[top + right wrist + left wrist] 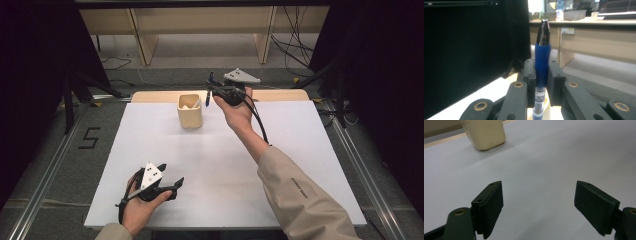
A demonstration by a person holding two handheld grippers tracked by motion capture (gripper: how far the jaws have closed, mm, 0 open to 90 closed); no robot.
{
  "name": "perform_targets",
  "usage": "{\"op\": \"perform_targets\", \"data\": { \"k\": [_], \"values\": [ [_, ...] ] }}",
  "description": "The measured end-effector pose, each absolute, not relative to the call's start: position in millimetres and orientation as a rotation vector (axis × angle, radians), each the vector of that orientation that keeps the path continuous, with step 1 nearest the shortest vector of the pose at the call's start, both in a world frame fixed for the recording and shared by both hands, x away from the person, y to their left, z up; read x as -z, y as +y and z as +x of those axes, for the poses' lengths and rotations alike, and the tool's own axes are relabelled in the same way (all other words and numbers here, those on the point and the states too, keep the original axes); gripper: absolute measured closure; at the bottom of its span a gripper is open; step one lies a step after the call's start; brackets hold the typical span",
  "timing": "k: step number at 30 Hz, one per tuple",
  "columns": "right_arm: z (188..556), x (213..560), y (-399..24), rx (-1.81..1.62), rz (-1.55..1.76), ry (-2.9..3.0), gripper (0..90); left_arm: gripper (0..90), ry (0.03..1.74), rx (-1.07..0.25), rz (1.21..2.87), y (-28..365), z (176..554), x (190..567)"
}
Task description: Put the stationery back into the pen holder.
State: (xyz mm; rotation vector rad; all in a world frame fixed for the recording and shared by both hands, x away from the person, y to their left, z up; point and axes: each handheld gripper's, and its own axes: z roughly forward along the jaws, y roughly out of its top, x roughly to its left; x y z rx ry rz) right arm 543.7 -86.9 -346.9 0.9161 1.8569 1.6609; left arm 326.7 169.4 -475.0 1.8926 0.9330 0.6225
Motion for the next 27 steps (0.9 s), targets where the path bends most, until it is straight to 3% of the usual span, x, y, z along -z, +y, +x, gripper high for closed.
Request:
{"op": "perform_targets", "data": {
  "k": [9, 27],
  "values": [
    [550.5, 338.4, -61.6, -1.696, 0.867, 1.851, 80.0, 23.0, 0.932, -0.619, 1.892, 168.2, 326.7, 475.6],
    [562.5, 363.7, -35.5, -1.637, 0.891, 1.896, 79.9, 23.1, 0.933, -0.614, 1.901, 167.9, 326.7, 477.3]
  ]
}}
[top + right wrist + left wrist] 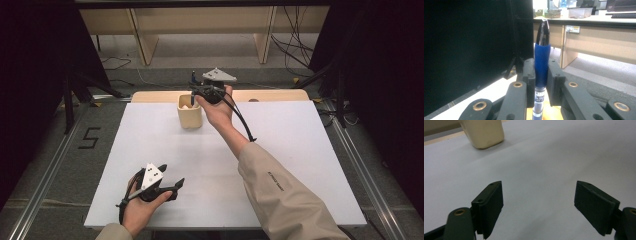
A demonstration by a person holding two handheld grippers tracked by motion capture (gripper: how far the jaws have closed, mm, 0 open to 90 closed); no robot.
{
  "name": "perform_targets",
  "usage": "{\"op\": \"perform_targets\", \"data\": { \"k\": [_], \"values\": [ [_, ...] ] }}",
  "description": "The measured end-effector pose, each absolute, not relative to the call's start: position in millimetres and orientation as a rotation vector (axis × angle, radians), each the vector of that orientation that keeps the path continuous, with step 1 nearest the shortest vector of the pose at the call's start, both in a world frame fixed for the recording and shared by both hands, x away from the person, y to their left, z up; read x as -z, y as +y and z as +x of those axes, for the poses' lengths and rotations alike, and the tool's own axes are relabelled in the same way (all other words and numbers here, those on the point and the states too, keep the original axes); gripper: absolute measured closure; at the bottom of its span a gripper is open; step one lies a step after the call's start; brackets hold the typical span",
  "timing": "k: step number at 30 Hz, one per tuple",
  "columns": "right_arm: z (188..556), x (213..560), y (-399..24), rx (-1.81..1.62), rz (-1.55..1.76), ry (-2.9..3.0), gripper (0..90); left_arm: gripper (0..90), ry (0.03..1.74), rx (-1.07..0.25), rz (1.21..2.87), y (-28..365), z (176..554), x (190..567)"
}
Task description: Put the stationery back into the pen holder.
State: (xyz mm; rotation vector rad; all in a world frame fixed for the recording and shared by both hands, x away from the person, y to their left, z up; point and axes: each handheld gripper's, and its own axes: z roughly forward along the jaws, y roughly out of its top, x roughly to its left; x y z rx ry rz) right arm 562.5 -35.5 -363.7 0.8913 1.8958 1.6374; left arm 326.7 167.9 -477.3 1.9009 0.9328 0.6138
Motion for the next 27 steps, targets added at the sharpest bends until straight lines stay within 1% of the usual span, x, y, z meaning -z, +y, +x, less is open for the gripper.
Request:
{"op": "perform_targets", "data": {
  "k": [10, 19, 20, 22, 24, 26, 27],
  "values": [
    [564.4, 370.7, -29.8, -1.618, 0.88, 1.902, 79.8, 23.0, 0.931, -0.611, 1.903, 167.5, 326.6, 478.1],
    [566.2, 384.0, -23.6, -1.576, 0.884, 1.931, 79.4, 22.9, 0.935, -0.611, 1.9, 167.9, 326.5, 478.7],
    [566.0, 385.3, -23.2, -1.569, 0.883, 1.933, 77.9, 22.9, 0.936, -0.608, 1.899, 167.9, 326.4, 478.9],
    [565.1, 386.7, -23.1, -1.566, 0.893, 1.93, 70.3, 22.9, 0.939, -0.61, 1.897, 168.4, 326.4, 479.0],
    [563.8, 388.4, -24.0, -1.573, 0.893, 1.942, 66.9, 22.8, 0.94, -0.608, 1.898, 169.0, 326.3, 479.1],
    [561.9, 389.9, -25.8, -1.565, 0.897, 1.95, 58.2, 22.8, 0.941, -0.61, 1.9, 169.6, 326.1, 479.0],
    [561.0, 390.5, -27.4, -1.566, 0.904, 1.943, 55.4, 22.8, 0.941, -0.611, 1.899, 169.7, 326.1, 478.8]
  ]
}}
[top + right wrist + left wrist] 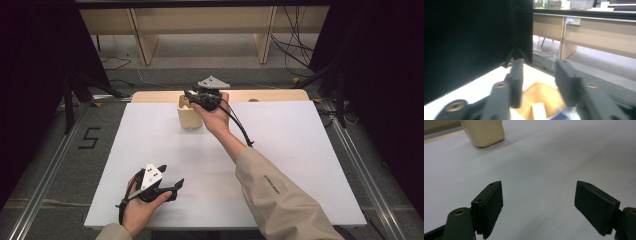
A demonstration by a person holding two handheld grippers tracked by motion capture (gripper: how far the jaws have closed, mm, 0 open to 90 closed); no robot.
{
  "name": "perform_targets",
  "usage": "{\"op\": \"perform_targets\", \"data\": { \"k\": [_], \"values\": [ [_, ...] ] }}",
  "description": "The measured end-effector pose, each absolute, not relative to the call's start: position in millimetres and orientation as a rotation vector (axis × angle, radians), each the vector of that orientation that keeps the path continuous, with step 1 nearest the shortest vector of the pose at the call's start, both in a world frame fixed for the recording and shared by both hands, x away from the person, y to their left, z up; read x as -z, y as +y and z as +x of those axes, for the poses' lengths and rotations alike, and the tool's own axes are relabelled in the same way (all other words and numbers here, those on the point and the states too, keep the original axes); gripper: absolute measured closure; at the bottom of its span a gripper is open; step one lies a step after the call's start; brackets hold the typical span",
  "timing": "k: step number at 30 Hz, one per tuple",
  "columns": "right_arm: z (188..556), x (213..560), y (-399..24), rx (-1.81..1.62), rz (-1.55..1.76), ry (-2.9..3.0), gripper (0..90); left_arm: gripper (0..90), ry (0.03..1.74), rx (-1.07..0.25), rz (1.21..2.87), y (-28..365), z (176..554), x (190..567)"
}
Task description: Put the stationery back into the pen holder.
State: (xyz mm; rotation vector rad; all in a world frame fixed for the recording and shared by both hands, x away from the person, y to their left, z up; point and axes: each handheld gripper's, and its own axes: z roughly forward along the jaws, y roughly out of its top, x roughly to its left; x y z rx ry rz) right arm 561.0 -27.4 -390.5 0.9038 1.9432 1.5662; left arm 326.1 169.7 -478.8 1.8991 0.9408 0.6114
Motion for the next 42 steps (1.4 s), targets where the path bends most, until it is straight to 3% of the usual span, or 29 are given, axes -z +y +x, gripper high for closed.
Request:
{"op": "perform_targets", "data": {
  "k": [5, 10, 42],
  "values": [
    [556.6, 389.8, -42.3, -1.578, 0.943, 1.935, 41.9, 22.8, 0.94, -0.613, 1.901, 169.2, 325.9, 479.3],
    [549.7, 385.4, -59.1, -1.6, 0.943, 1.937, 34.5, 22.8, 0.941, -0.614, 1.908, 169.5, 325.7, 479.8],
    [473.9, 414.1, -153.9, -1.387, 0.876, 2.271, 25.2, 22.1, 0.963, -0.622, 1.897, 171.6, 325.1, 480.6]
  ]
}}
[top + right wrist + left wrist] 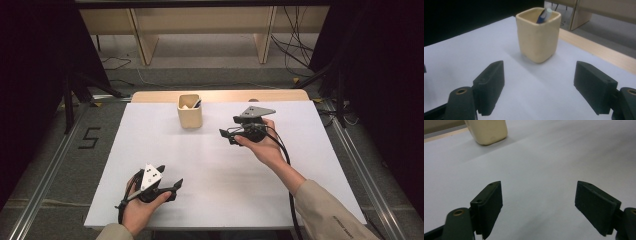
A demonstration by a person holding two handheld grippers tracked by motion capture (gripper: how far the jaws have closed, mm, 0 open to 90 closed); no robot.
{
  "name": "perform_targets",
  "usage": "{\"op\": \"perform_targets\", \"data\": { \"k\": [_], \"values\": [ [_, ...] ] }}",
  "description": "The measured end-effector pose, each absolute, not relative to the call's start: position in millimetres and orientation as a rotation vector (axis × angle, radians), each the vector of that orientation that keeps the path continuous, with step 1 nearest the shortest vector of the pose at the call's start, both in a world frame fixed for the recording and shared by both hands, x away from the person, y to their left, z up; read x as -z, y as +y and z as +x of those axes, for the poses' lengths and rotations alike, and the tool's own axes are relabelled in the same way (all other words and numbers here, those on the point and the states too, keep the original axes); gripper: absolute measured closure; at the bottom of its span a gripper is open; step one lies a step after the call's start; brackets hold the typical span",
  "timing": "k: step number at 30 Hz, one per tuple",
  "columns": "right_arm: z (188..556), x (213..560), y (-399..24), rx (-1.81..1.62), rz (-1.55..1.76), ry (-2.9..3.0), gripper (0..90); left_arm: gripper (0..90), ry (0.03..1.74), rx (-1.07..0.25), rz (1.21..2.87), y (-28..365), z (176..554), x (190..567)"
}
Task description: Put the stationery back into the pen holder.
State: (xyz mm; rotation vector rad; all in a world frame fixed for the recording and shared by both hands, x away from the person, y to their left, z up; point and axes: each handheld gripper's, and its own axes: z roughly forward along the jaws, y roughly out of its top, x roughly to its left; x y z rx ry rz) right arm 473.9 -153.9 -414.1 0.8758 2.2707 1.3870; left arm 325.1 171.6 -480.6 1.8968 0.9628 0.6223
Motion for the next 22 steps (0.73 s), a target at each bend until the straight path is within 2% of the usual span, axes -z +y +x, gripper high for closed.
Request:
{"op": "perform_targets", "data": {
  "k": [5, 16, 22],
  "values": [
    [456.7, 427.3, -175.0, -1.332, 0.884, 2.328, 24.7, 22.1, 0.963, -0.622, 1.899, 171.5, 325.2, 481.4],
    [387.4, 459.8, -248.9, -1.296, 0.947, 2.371, 23.2, 22.1, 0.973, -0.612, 1.9, 169.4, 324.6, 483.0],
    [371.6, 468.4, -278.7, -1.269, 1.021, 2.379, 20.2, 21.2, 0.969, -0.599, 1.918, 166.4, 325.1, 485.0]
  ]
}}
